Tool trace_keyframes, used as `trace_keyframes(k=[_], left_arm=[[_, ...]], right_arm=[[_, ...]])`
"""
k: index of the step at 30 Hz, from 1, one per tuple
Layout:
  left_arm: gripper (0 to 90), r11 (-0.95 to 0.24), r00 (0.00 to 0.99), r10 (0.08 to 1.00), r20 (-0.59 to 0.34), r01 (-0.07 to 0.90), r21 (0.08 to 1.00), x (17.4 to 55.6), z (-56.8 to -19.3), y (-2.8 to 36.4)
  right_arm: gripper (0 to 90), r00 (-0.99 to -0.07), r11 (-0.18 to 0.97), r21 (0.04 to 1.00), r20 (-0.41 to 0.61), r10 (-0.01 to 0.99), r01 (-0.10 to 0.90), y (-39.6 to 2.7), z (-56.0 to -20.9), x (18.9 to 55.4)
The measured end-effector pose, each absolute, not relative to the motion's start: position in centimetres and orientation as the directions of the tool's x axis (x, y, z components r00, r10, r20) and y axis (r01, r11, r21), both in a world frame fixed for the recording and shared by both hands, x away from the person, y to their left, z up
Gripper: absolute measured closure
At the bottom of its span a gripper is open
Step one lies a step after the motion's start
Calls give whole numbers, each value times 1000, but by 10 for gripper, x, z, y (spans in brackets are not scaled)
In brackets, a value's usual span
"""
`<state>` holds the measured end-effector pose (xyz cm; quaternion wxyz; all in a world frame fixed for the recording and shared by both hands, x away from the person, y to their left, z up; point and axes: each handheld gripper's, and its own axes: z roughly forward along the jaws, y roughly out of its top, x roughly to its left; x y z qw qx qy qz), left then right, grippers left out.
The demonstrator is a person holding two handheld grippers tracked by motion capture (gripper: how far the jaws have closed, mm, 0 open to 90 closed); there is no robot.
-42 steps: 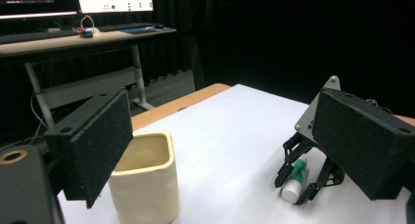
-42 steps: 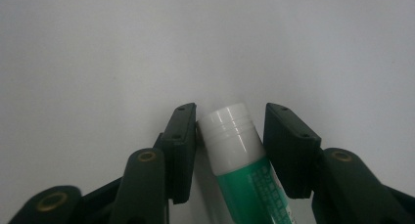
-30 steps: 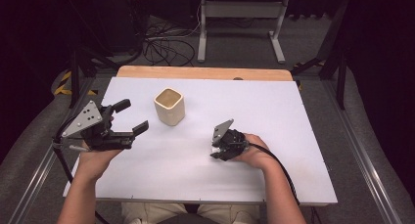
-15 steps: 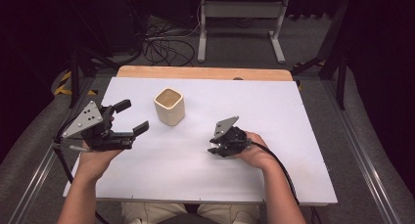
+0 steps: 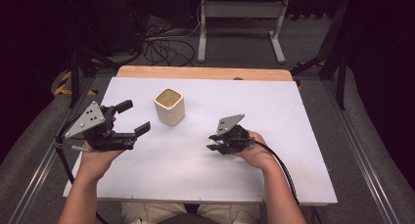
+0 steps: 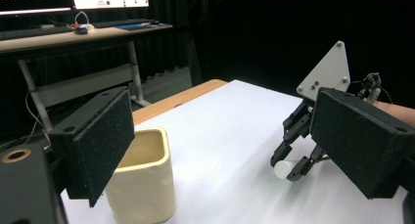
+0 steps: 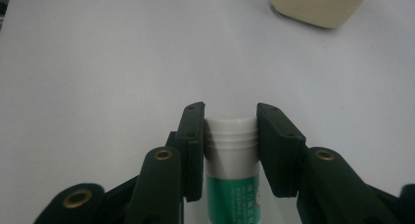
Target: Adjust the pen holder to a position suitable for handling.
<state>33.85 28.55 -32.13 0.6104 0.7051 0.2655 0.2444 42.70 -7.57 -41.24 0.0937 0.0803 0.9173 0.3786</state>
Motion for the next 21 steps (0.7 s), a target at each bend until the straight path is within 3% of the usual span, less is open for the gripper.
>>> trace_keyframes(k=[21], left_arm=[[100,-123,747,664,28,72,990,339,-324,280]], right_arm=[[656,-962,625,776,-98,256,88,-80,-407,426]])
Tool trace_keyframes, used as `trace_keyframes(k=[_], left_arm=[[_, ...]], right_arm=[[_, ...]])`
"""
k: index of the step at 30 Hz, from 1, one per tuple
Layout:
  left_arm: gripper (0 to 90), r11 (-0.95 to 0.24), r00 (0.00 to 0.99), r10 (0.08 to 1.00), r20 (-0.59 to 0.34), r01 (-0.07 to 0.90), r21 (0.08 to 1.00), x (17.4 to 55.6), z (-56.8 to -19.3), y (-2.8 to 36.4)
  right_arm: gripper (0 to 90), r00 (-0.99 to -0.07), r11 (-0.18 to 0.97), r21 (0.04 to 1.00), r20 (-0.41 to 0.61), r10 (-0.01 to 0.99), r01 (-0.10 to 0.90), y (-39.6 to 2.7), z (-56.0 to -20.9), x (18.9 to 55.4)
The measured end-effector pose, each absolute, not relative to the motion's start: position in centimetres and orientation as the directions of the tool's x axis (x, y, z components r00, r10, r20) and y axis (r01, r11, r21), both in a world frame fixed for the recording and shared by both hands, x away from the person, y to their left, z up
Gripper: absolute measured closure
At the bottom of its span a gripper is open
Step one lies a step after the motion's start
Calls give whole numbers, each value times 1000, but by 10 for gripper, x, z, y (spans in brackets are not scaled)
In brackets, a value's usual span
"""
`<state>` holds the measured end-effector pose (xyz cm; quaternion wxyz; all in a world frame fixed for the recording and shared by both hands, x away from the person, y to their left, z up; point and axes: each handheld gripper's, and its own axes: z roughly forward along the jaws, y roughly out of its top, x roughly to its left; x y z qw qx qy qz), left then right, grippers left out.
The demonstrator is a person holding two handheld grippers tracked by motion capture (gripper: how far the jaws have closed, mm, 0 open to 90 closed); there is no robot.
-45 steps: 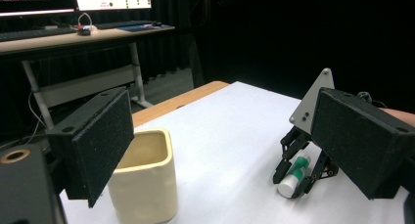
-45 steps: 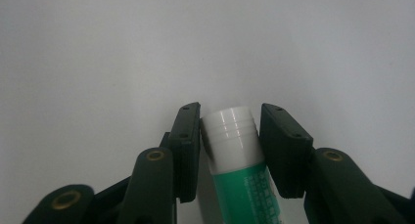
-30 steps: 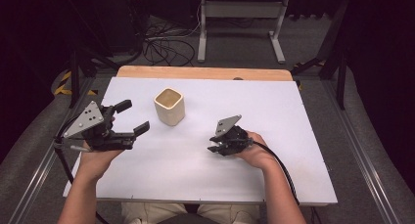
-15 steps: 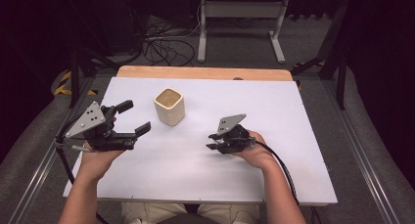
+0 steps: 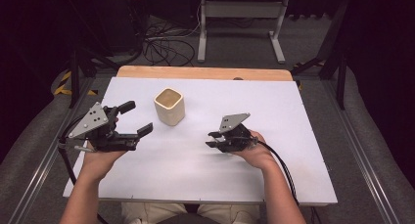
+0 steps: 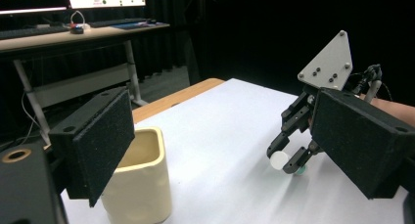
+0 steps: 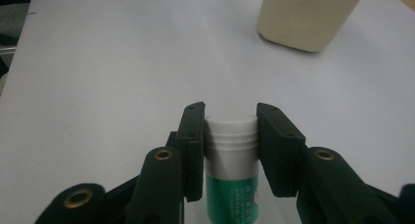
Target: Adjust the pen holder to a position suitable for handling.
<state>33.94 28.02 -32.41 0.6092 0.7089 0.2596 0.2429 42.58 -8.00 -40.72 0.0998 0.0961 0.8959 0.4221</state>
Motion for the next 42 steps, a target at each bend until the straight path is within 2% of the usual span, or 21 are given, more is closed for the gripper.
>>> trace_keyframes(k=[23,42], left_arm=[[105,-135,760,649,32,74,988,342,-331,270],[103,-158,785,618,45,68,985,345,-346,243]], right_arm=[[656,-936,521,846,-87,340,111,-85,-399,426],[656,-919,438,896,-110,378,73,-89,-385,418]])
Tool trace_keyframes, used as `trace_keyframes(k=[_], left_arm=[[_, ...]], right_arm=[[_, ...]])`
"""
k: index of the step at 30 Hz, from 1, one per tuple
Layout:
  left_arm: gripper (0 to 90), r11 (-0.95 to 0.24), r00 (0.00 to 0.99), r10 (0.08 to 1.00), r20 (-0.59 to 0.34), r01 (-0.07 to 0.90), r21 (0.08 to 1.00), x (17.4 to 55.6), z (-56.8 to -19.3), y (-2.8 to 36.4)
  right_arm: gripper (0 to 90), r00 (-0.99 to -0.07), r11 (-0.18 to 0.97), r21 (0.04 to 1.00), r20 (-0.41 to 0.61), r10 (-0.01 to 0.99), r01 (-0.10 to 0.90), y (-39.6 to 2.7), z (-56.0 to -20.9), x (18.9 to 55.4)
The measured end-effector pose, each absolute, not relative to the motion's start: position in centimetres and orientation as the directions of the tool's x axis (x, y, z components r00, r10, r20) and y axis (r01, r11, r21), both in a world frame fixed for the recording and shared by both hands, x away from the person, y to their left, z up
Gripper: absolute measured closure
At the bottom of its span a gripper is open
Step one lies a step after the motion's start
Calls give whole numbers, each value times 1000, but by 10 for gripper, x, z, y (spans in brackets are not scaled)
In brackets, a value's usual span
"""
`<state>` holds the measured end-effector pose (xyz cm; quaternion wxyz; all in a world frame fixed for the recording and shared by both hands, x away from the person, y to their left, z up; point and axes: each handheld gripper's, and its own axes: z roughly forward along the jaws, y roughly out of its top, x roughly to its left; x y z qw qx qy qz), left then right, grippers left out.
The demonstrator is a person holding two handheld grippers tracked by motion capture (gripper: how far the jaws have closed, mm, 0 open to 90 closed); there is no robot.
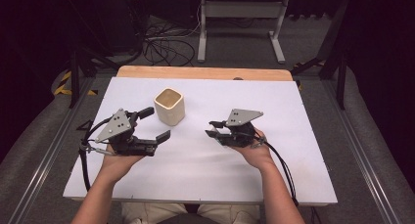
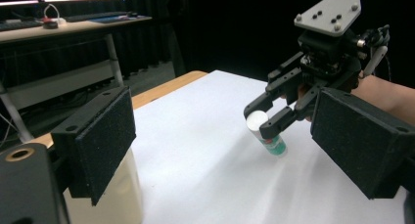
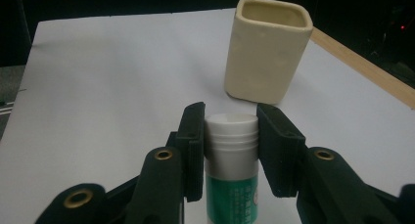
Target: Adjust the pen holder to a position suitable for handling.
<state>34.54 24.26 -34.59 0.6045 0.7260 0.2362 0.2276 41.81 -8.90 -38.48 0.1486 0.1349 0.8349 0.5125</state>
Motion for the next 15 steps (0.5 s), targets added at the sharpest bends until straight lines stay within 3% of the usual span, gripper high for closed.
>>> trace_keyframes(k=[15], left_arm=[[106,-131,799,601,24,69,989,349,-364,219]], right_arm=[[657,-913,382,923,-115,392,48,-89,-373,411]])
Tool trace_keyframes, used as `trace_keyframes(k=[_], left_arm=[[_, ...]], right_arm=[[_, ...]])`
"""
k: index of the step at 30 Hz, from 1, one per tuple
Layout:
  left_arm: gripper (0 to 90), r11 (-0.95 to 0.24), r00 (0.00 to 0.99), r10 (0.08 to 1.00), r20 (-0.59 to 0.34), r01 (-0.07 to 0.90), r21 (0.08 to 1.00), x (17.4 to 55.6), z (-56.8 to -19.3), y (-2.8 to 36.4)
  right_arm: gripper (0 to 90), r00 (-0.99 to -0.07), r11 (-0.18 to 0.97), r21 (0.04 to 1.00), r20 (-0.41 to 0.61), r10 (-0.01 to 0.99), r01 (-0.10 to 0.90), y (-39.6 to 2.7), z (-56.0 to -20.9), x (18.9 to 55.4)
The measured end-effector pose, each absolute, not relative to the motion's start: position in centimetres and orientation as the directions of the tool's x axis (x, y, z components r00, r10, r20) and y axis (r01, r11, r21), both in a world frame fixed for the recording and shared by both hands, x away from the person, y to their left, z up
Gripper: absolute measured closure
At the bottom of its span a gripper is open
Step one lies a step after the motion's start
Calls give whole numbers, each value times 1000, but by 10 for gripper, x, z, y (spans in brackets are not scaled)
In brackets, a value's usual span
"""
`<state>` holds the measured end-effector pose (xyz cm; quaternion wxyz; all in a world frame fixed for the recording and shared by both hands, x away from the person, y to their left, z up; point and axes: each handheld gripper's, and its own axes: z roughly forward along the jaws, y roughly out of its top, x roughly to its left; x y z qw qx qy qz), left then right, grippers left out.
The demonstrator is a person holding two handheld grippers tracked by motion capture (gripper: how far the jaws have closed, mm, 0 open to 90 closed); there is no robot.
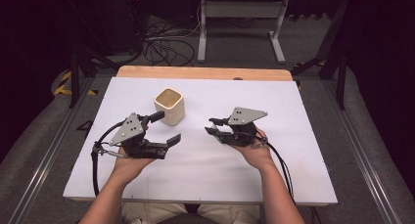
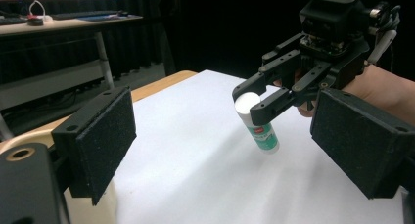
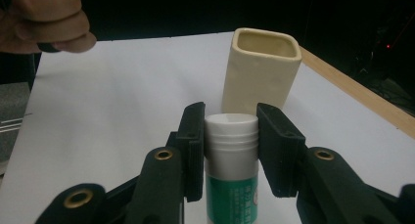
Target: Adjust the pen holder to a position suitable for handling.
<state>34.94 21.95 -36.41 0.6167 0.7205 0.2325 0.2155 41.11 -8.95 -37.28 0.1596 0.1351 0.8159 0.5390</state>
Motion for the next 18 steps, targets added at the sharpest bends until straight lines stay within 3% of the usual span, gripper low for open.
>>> trace_keyframes(k=[18], left_arm=[[174,-120,832,555,1,78,990,351,-383,192]], right_arm=[[656,-908,320,947,-128,399,7,-88,-361,403]])
